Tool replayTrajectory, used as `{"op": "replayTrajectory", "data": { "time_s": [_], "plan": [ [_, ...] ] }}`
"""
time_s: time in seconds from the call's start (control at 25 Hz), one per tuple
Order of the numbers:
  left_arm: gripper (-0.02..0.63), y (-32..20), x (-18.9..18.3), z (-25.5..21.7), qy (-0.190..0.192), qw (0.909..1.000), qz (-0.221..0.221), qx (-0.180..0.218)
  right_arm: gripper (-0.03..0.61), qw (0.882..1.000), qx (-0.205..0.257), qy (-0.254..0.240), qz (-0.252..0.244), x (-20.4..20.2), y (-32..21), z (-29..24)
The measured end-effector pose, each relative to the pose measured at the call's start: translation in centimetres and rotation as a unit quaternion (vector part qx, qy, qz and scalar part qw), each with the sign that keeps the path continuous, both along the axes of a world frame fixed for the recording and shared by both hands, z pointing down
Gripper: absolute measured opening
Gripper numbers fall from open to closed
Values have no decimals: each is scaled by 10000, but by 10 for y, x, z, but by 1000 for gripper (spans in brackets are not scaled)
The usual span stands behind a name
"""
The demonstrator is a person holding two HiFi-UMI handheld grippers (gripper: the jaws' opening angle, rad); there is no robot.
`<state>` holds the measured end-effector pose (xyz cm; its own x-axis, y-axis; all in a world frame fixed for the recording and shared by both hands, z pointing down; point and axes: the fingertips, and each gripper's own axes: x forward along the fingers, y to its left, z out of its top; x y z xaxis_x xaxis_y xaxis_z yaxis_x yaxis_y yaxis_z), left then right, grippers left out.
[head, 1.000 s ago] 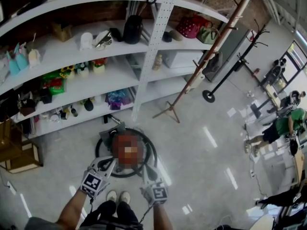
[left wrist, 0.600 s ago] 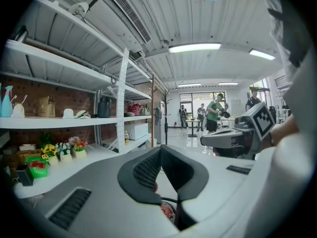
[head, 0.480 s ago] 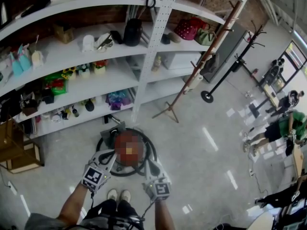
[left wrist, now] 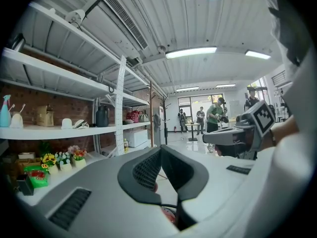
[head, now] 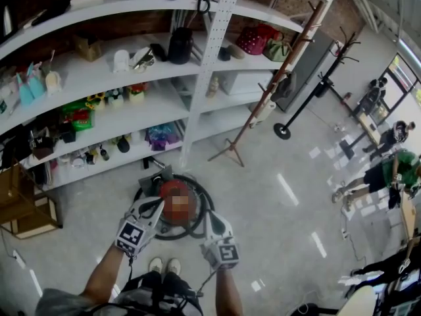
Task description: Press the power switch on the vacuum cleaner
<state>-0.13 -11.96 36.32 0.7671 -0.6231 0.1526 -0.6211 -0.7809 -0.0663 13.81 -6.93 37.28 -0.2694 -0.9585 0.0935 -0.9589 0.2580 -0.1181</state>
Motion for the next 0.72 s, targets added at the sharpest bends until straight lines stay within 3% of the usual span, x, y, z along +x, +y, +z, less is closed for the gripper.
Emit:
{"op": "replayTrajectory", "data": {
  "time_s": [0.72],
  "plan": [
    [8,8,4,-45,93,9986,127,505,11,9987,481,125,87,-3,12,-49]
  ]
}}
